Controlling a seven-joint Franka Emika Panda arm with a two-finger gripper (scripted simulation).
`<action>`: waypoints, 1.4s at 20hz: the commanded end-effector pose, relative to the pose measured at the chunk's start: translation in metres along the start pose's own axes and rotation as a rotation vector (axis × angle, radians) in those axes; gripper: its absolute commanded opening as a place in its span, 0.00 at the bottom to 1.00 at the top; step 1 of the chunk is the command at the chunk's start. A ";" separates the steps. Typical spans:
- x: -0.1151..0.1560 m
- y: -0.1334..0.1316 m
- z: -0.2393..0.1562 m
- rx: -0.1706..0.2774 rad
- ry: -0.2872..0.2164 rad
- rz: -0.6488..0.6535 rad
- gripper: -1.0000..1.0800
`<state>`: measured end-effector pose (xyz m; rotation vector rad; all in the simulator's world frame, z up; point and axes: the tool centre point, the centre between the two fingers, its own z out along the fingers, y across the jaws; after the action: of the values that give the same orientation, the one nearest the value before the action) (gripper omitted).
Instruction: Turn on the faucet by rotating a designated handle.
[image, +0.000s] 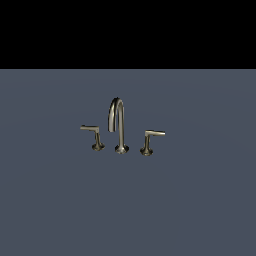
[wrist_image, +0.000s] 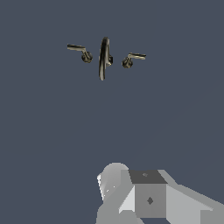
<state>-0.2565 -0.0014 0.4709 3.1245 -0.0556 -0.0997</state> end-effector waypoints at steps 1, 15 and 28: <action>0.000 0.000 0.000 0.000 0.000 0.000 0.00; 0.022 -0.012 0.028 0.006 0.002 0.126 0.00; 0.083 -0.030 0.097 0.020 0.007 0.444 0.00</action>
<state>-0.1860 0.0232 0.3780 3.0558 -0.6806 -0.0827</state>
